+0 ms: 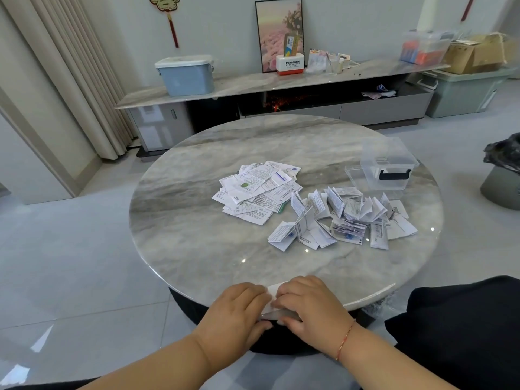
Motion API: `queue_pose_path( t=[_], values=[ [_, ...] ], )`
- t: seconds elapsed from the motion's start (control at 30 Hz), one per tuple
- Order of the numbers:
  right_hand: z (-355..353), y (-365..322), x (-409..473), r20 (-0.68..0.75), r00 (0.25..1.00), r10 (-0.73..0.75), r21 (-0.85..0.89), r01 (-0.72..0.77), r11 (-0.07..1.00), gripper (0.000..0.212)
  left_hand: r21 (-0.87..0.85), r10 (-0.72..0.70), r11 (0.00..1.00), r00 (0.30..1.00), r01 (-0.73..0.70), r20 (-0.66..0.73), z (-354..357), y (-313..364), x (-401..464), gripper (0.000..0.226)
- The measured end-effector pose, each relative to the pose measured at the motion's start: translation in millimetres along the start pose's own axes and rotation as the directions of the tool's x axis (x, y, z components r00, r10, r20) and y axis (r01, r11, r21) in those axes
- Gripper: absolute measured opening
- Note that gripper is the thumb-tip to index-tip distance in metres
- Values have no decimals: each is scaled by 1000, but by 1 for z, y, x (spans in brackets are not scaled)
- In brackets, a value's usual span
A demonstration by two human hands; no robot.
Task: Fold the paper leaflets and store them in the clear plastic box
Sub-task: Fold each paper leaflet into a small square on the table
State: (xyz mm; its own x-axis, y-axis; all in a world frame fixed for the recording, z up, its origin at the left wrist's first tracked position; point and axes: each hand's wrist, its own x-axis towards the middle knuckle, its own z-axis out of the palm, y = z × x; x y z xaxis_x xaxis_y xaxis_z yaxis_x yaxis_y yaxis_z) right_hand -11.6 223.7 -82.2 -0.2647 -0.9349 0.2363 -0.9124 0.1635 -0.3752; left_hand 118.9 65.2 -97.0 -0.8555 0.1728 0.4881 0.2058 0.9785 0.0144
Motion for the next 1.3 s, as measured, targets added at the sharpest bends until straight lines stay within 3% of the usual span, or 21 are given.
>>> queue_pose_path(
  t=[0.2,0.33,0.43,0.57,0.63,0.73,0.9,0.97,1.0,1.03,1.1,1.13,1.3],
  values=[
    [6,-2,-5,-111,992,-58,34,62,997,7,-58,43,998,996,-38,76,-6,-3,5,11],
    [-8,-5,5,-245,967,68,176,-25,984,8,-226,-255,936,963,269,90,-19,7,22,21],
    [-25,-3,11,-230,945,233,293,-161,943,13,-433,-521,723,836,539,172,-36,13,41,32],
    [-39,1,14,-116,878,465,474,-362,803,24,-590,-728,356,611,725,311,-48,12,60,23],
    [-40,1,16,-75,833,548,536,-430,727,24,-667,-721,147,541,730,433,-48,12,66,7],
    [-37,5,19,-79,758,648,585,-490,645,19,-660,-750,29,452,751,482,-42,10,75,6],
    [-39,20,22,-222,610,761,540,-573,617,12,-620,-773,-334,171,710,611,-16,7,97,6],
    [-40,24,22,-263,584,768,511,-591,625,15,-606,-769,-423,87,674,633,-4,6,104,8],
    [-39,25,22,-279,580,765,500,-592,632,16,-587,-792,-391,66,709,607,0,6,107,13],
    [-38,26,22,-292,581,760,493,-590,640,16,-525,-832,-273,76,806,549,1,4,110,22],
    [-36,24,21,-296,583,756,503,-578,643,15,-282,-907,72,180,957,379,1,-5,112,40],
    [-34,23,22,-289,581,761,519,-573,634,15,-200,-922,179,235,963,306,0,-15,113,42],
    [-32,18,26,-246,582,775,583,-551,598,16,-105,-901,409,420,906,109,7,-92,124,32]
  ],
)
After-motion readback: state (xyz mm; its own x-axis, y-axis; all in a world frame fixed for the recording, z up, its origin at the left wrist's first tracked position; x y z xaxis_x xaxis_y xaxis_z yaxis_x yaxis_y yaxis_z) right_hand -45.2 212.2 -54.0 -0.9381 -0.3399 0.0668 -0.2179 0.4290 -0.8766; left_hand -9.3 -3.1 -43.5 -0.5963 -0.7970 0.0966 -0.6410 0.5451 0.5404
